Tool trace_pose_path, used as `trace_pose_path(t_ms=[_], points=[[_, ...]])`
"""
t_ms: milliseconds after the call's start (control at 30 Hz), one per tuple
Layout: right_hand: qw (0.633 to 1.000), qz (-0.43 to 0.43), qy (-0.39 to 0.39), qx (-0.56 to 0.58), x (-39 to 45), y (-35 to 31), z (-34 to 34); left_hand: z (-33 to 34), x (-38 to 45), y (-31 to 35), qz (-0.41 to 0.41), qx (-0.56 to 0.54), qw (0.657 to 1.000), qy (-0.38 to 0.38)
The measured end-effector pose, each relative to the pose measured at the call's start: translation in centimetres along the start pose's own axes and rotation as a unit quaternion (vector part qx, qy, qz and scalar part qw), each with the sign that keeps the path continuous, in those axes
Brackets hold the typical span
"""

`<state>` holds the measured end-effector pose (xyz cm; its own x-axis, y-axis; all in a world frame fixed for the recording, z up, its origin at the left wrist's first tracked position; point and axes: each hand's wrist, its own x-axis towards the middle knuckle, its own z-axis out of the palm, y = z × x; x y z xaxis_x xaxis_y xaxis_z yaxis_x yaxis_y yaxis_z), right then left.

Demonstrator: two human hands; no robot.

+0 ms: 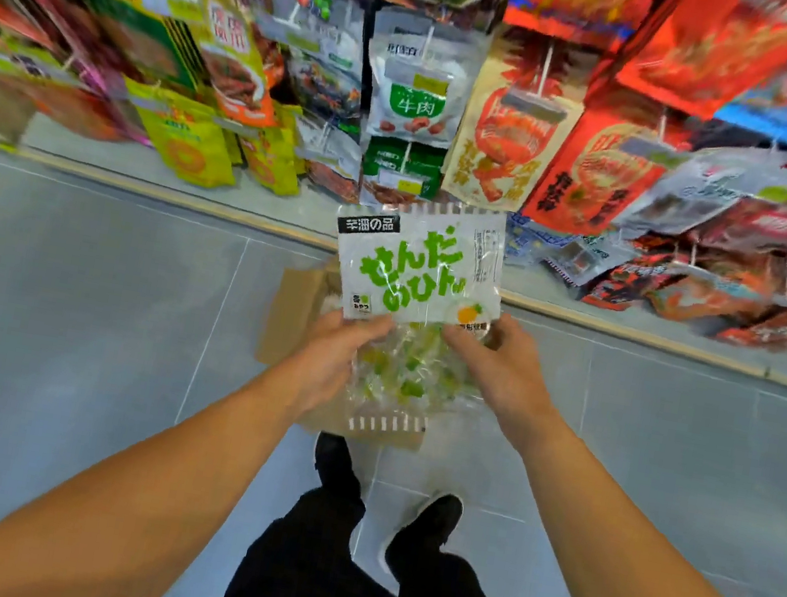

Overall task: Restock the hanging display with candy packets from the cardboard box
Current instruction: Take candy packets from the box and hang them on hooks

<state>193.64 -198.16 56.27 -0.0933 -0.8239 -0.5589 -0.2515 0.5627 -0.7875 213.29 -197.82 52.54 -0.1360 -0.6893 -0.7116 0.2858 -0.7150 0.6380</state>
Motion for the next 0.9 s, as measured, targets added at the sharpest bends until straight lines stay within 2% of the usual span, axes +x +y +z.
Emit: trace_pose_path(t_ms=[167, 333, 533, 733, 900], points=[[0.997, -0.031, 0.077, 0.003, -4.2, -1.1, -6.1, 6.4, -3.0, 0.5, 0.012, 0.067, 0.996, -0.052], [0.987, -0.069, 0.132, 0.060, -9.4, -0.1, -14.6, 15.8, -6.3, 0.1, 0.082, 0.157, 0.980, -0.095], [0.971, -0.128, 0.182, 0.092, -15.5, 2.1, -26.0, 27.8, -11.1, -2.2, 0.154, 0.182, 0.964, -0.122], [0.946, -0.196, 0.236, 0.107, -21.0, 1.1, -38.1, 41.2, -16.0, -2.1, 0.247, 0.207, 0.932, -0.163], [0.935, -0.235, 0.230, 0.132, -22.0, -1.9, -45.9, 49.5, -18.1, 0.5, 0.305, 0.205, 0.917, -0.158]])
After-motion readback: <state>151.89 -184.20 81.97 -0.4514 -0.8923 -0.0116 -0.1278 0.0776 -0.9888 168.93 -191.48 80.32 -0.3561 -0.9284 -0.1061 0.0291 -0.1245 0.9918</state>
